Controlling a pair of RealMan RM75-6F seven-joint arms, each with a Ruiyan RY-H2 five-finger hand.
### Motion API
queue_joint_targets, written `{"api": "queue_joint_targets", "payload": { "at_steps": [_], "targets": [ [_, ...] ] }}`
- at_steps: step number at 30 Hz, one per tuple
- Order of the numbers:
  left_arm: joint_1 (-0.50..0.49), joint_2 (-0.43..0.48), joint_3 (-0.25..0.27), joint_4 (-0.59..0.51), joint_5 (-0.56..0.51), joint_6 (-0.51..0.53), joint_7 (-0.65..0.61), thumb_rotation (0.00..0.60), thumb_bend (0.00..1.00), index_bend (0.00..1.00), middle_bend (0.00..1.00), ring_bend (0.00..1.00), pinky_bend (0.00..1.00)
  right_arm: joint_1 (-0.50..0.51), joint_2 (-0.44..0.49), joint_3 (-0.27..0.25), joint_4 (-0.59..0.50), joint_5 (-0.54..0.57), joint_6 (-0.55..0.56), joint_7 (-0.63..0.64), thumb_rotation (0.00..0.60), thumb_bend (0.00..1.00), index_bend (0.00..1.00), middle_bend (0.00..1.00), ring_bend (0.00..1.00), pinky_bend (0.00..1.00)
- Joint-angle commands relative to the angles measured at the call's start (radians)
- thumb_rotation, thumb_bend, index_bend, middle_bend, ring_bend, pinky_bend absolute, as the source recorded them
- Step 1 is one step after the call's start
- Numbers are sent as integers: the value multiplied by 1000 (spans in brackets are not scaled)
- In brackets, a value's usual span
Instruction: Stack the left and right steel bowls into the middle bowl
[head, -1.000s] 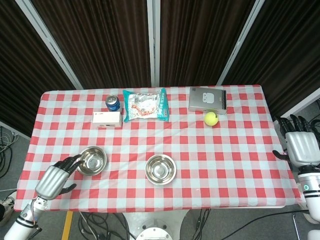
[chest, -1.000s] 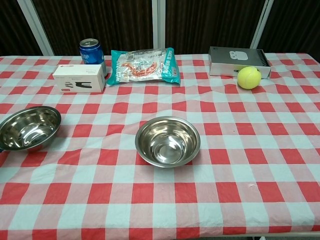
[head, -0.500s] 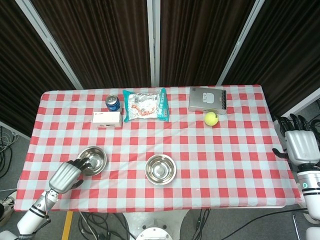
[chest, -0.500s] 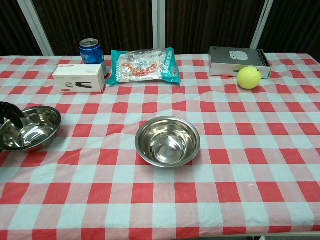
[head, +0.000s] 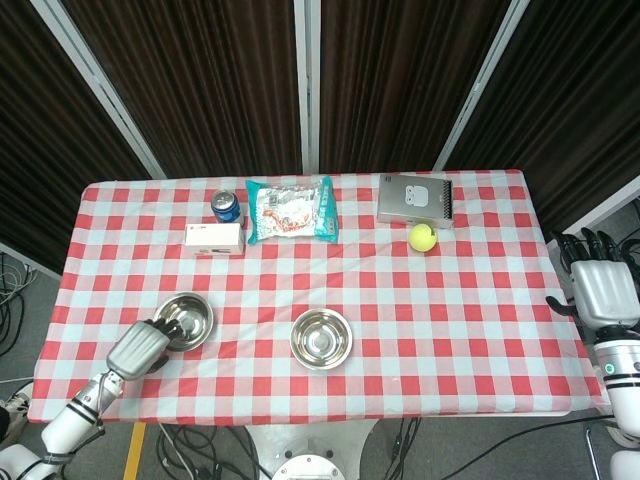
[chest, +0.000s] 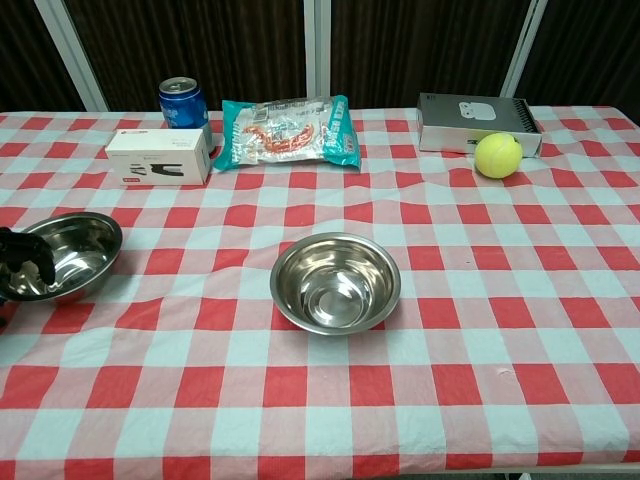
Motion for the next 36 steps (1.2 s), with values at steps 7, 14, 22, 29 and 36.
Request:
{"api": "queue_joint_targets", "payload": {
  "at_steps": [7, 14, 22, 29, 36],
  "targets": [
    [-4, -30, -1, 51, -10, 19, 4, 600, 349, 523, 518, 507, 678, 5, -14, 0, 17, 5, -15, 0, 600, 101, 99, 153, 16, 23],
    [-13, -76, 2, 129, -5, 38, -7, 600, 366, 579, 577, 560, 707, 3, -17, 0, 26, 9, -19, 4, 600, 101, 99, 153, 16, 23],
    [-16, -112, 2, 186, 6, 92, -24, 600, 408, 680, 680, 640, 746, 1, -18, -1, 34, 17, -29, 13, 600, 101, 99, 156, 16, 23],
    [-23, -121, 5, 200, 9, 110, -19, 600, 417, 707, 705, 678, 753, -4, -17, -2, 36, 17, -29, 18, 600, 101, 99, 157, 16, 23],
    [-39, -95, 2, 146, 20, 135, 9, 600, 419, 711, 712, 694, 758, 0, -14, 11, 27, 28, -24, 16, 600, 101, 99, 158, 16, 23]
  ]
}}
